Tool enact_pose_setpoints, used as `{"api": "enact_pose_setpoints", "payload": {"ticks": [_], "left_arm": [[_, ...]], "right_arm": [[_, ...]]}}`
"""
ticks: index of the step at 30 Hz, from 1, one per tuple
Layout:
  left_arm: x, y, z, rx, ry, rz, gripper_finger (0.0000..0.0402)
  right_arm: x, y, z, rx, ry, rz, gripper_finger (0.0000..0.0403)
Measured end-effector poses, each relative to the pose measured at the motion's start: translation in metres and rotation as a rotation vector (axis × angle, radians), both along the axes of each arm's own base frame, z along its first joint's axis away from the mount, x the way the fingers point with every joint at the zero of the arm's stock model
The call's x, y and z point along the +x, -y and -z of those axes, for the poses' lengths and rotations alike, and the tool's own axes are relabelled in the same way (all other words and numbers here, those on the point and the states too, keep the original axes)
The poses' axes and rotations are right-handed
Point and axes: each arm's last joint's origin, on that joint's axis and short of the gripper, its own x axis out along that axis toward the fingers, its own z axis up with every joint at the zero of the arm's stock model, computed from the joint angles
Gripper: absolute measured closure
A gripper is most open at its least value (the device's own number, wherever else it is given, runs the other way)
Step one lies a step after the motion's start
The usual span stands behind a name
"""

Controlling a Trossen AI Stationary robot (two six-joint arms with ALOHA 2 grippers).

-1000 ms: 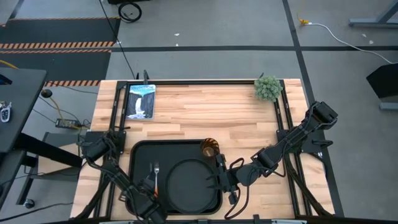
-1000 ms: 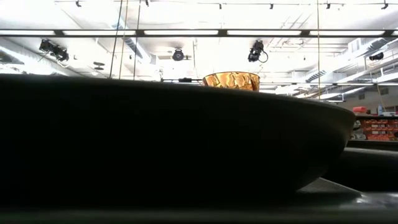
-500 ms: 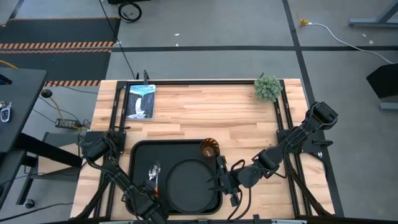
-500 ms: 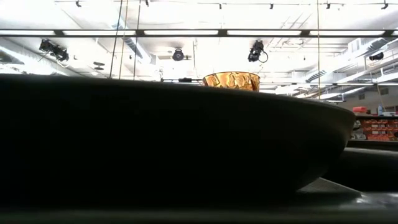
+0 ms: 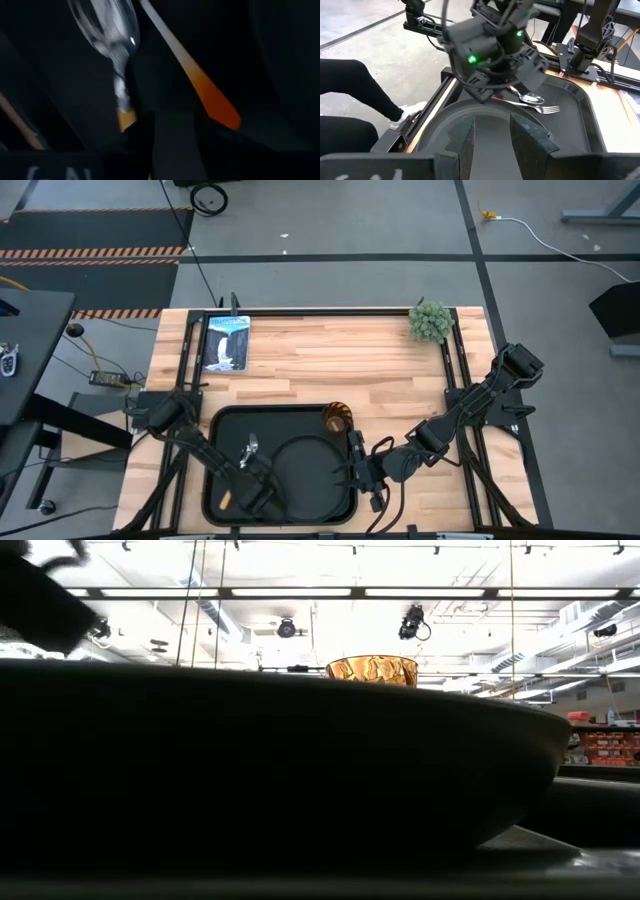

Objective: Pick and place plate/cup/fork/spoon on tray
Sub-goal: Put the yellow spoon to the left of the orange fork on the black serving tray

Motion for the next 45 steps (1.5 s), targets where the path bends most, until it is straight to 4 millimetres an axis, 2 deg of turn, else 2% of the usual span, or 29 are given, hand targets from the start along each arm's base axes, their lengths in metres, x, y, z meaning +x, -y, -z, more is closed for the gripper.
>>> {"api": "enact_pose_setpoints", "payload": {"ticks": [8,13,19,28,45], "left_arm": [[0.012,-0.019,-0.001,-0.027,-0.049,0.094,0.026],[0.01,-0.028,-0.003,0.031,-0.097,0.133,0.026],[0.009,-0.032,-0.004,0.109,-0.088,0.204,0.026],[-0.001,-0.04,0.009,0.163,-0.139,0.244,0.026],[-0.003,-0.046,0.006,0.232,-0.166,0.246,0.026]], "right_arm": [[0.0,0.0,0.0,0.0,0.0,0.0,0.0273],[0.0,0.0,0.0,0.003,-0.001,0.002,0.0273],[0.001,-0.001,-0.002,0.017,0.019,0.001,0.0273],[0.001,-0.001,-0.003,0.032,0.027,0.004,0.0273],[0.001,-0.002,-0.003,0.051,0.02,-0.015,0.0273]]}}
